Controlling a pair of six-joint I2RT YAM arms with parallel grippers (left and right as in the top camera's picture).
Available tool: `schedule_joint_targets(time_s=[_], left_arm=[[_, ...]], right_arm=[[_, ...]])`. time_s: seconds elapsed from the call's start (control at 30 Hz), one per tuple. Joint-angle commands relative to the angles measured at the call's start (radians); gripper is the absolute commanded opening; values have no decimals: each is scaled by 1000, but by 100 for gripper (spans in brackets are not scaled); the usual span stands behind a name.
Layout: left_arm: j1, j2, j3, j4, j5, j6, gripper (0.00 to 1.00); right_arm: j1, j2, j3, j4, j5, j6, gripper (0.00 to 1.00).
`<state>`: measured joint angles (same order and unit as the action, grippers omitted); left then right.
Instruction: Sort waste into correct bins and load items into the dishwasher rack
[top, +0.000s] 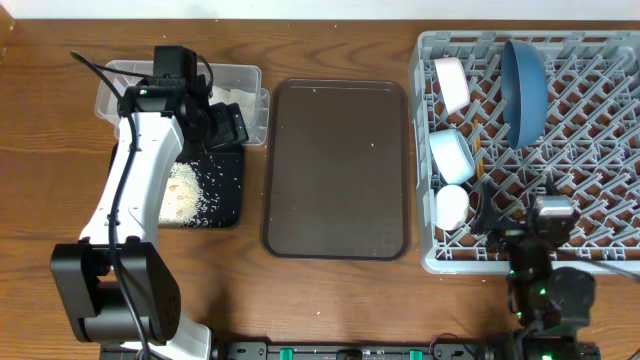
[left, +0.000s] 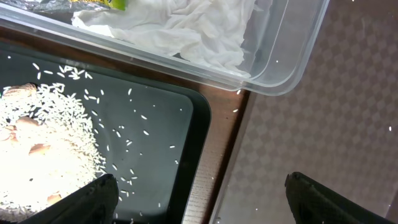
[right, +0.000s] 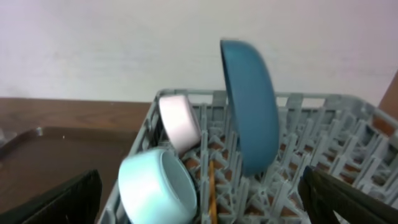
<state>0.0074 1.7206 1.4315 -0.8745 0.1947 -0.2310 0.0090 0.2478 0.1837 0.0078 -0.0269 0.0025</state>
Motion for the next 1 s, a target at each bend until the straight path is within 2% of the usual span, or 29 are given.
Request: schedule_joint_targets(time_s=[0.0,0.27,0.4,0.97], left_arm=[[3,-8,11,-3,-9,9,88],[3,-8,11,-3,-9,9,88],[3,-8,11,-3,-9,9,89],[3,-8,11,-3,-9,9,88]], right_arm=[[14,-79,-76,18,-10,-7,99],[45,-203,-174,16,23,-7,99],[63,-244,-178,-86,30,-11,99],[64,-241,-178,-83,26,-34,99]])
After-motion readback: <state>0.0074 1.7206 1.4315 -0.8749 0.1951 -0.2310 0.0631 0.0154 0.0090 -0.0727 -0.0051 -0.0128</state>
